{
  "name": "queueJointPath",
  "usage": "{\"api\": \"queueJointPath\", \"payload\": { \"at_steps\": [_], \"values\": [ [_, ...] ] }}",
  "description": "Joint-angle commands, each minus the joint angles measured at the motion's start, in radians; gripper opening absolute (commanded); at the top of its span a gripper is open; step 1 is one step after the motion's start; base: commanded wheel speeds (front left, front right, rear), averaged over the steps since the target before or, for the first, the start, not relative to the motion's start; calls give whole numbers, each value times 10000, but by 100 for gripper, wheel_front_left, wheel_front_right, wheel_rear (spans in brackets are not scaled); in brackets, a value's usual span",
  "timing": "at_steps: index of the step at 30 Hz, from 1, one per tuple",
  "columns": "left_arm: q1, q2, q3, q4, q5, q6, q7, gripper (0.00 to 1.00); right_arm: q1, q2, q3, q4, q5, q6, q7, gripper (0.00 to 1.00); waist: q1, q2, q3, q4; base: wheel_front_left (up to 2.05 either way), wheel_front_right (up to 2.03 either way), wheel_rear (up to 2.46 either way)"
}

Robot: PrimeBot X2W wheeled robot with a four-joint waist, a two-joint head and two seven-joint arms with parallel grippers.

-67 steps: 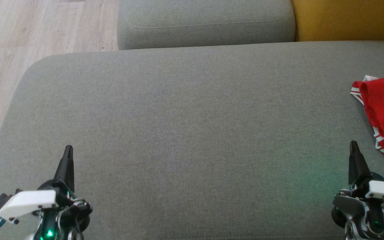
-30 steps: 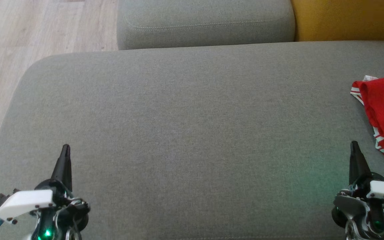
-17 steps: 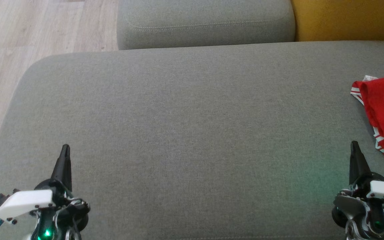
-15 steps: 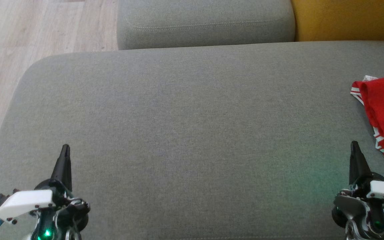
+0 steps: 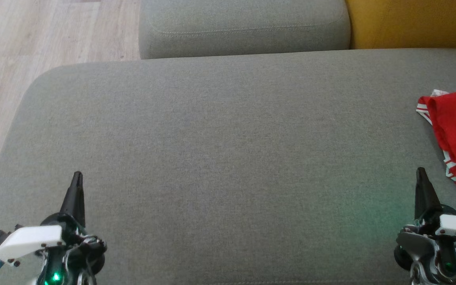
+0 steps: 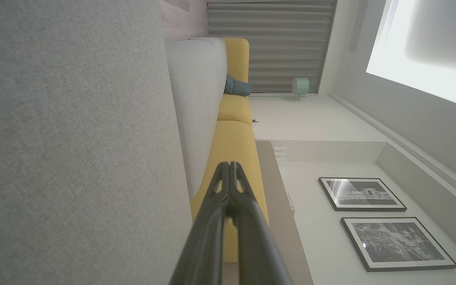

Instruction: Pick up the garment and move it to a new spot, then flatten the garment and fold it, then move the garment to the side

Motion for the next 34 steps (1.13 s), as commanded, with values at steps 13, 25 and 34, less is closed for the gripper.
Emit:
{"api": "queueJointPath", "payload": {
  "at_steps": [13, 25, 34],
  "values": [
    [-529, 59, 354, -337, 80, -69, 115, 0, -534, -71, 196, -380, 47, -9, 55, 0, 0, 0, 0, 0, 0, 0, 0],
    [-530, 51, 365, -337, 90, -69, 124, 0, -535, -69, 192, -380, 45, -9, 58, 0, 0, 0, 0, 0, 0, 0, 0],
    [-530, 46, 373, -337, 96, -69, 130, 0, -535, -68, 190, -380, 43, -9, 59, 0, 0, 0, 0, 0, 0, 0, 0]
  ]
}}
